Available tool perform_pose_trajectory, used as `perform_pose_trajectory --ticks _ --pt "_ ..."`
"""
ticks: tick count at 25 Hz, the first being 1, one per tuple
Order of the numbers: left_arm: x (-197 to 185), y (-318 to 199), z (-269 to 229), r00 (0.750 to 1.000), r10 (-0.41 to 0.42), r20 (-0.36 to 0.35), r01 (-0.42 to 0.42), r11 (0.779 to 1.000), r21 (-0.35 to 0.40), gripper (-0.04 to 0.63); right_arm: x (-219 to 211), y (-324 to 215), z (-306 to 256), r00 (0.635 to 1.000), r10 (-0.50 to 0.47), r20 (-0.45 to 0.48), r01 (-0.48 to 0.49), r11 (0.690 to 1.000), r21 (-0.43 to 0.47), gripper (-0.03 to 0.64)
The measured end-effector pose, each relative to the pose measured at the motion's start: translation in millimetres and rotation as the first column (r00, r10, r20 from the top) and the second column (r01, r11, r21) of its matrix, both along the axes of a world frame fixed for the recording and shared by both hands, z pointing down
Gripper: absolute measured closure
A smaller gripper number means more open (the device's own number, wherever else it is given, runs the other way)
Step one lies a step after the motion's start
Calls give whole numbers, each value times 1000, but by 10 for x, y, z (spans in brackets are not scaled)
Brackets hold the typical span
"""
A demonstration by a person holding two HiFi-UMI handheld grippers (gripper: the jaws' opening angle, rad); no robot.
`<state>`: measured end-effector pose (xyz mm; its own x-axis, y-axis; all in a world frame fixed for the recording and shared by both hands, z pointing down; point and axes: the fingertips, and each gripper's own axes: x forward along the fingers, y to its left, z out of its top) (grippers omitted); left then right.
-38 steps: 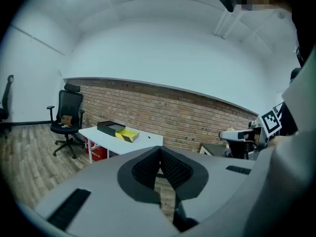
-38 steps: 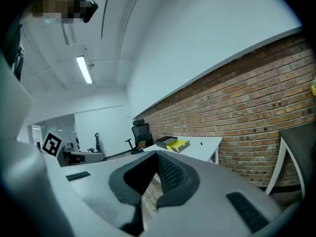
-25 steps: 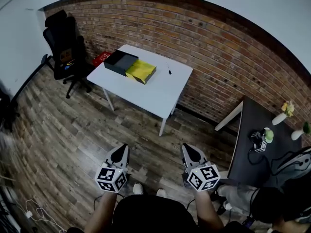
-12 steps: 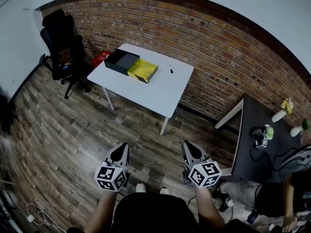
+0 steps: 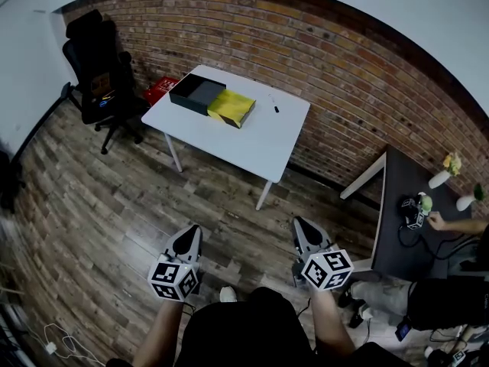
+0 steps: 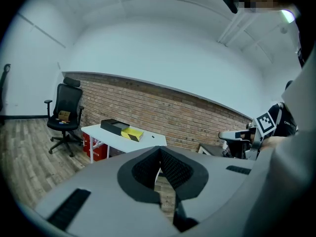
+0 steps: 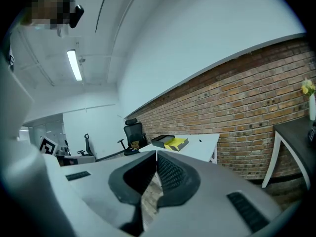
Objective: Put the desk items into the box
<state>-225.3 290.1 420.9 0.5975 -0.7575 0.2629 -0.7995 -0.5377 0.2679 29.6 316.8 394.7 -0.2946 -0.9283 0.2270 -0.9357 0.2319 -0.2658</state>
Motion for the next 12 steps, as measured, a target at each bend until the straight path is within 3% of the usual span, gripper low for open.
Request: perform_pose_trajectory --ticks 12 --pt "-127 -64 130 1000 26 -2 -26 999 -25 581 -158 -48 68 1000 12 1 -12 1000 -20 595"
